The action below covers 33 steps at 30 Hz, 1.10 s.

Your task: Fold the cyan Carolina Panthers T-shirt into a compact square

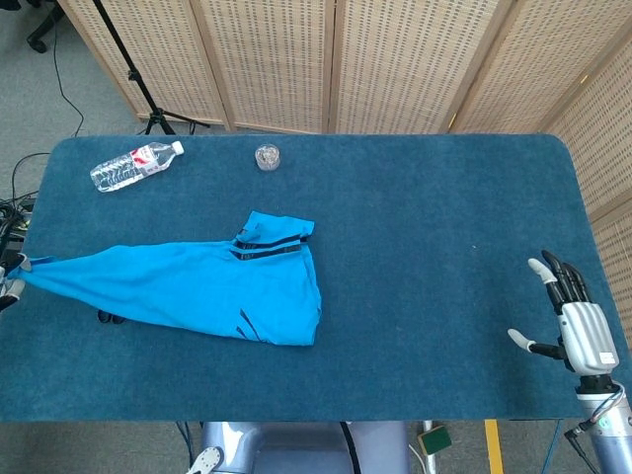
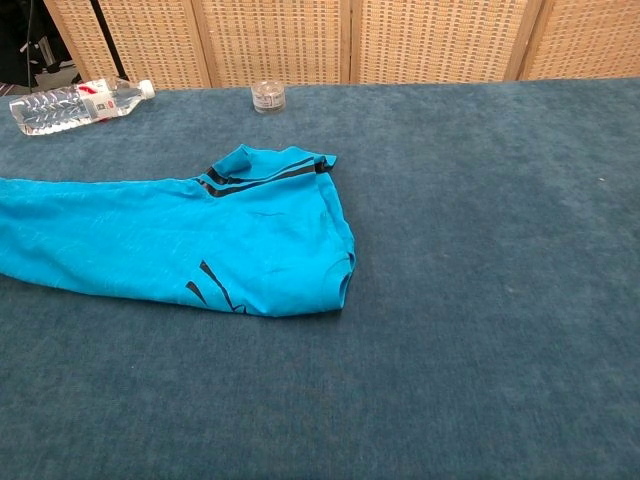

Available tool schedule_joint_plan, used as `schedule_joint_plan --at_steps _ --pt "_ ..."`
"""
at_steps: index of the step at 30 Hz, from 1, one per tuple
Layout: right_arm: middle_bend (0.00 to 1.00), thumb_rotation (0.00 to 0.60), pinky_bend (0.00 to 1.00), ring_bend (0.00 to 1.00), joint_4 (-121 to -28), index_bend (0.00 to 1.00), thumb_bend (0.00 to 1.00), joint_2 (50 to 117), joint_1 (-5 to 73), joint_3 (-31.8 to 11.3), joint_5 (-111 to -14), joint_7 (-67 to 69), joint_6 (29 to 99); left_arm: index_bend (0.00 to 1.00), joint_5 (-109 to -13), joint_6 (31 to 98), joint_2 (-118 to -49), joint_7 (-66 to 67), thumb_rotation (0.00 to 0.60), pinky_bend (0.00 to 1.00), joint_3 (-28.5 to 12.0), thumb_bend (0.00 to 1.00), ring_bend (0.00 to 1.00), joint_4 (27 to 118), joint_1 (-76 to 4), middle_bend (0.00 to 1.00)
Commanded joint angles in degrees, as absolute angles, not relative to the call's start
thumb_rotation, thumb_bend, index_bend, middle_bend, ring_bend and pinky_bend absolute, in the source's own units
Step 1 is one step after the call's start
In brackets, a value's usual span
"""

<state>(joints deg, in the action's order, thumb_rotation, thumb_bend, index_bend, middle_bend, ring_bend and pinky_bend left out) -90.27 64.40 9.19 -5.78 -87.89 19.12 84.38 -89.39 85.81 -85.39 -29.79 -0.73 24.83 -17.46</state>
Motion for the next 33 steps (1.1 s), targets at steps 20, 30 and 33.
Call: schedule_joint_plan --at_steps 20,30,33 --pt "0.0 0.6 0.0 0.0 -90.33 0.0 0.0 63.41 8.79 -6.33 -87.27 21.19 85.0 0.82 -102.73 85.28 -79.48 2.27 0.6 0.0 -1.31 0.54 0.0 62.85 -35.2 0.0" --pt "0.0 0.6 0.0 0.0 -90.32 0.0 0.0 63.34 8.66 -6.47 -87.16 21.09 85.21 0.82 -105.59 79.91 -81.37 8.97 0.6 0.0 -1.53 0.54 0.0 69.41 -39.8 0.0" --pt "0.0 0.6 0.0 0.0 -90.01 0.0 0.0 63.56 8.62 -6.67 -86.91 20.19 85.42 0.82 -106.38 78.8 -81.76 10.6 0.6 0.0 -1.37 0.54 0.0 70.6 -40.63 0.0"
